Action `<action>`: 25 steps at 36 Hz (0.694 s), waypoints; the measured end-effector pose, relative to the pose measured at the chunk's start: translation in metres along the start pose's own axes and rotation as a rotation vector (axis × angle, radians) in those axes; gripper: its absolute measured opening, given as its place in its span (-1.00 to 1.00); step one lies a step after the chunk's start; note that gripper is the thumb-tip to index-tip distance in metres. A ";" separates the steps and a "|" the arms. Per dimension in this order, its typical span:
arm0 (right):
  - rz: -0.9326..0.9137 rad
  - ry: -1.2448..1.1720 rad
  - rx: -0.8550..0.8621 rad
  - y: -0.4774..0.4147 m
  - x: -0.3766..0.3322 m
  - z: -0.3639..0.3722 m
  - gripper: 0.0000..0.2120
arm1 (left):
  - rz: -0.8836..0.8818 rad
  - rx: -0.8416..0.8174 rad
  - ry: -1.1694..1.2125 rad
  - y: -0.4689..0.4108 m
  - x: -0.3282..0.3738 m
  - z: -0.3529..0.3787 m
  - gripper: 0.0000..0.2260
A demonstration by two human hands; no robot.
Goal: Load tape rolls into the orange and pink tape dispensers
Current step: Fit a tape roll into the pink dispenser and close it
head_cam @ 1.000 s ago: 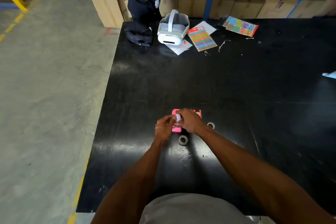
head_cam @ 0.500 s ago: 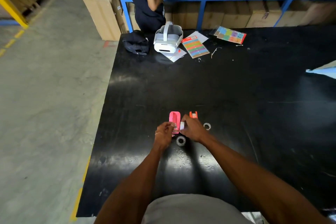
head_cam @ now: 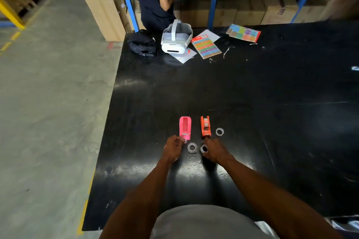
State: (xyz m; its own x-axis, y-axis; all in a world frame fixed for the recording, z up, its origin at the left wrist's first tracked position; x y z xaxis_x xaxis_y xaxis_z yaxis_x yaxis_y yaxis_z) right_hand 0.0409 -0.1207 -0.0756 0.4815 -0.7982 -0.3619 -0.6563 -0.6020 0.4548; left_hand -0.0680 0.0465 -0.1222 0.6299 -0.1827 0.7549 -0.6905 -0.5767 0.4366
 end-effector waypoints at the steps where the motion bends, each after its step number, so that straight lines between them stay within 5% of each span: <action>1: 0.009 0.002 -0.006 -0.001 0.000 0.001 -0.59 | 0.003 -0.015 -0.016 0.003 0.006 0.000 -0.62; 11: 0.033 0.029 -0.040 -0.009 0.002 0.009 -0.60 | 0.000 -0.069 0.047 0.003 0.027 -0.001 -0.72; 16: 0.024 0.101 -0.091 -0.011 -0.002 0.010 -0.41 | -0.036 -0.046 0.107 -0.002 0.018 -0.001 -0.74; 25: -0.081 0.230 0.065 -0.010 -0.029 0.018 -0.38 | -0.105 0.002 0.253 -0.004 0.011 -0.001 -0.79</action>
State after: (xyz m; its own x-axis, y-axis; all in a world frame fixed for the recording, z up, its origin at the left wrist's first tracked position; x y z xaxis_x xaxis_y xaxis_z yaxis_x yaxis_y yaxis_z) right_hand 0.0233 -0.0907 -0.0844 0.6490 -0.7349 -0.1967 -0.6423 -0.6679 0.3761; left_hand -0.0584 0.0478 -0.1149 0.5888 0.0832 0.8040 -0.6250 -0.5840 0.5181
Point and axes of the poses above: each hand's wrist, its own y-axis away from the middle knuckle, its own z-axis out of the palm, x = y × z, the point moved 5 cm from there along -y, towards the middle knuckle, and after that the axes turned 1 degree about x, right-handed, at the moved point
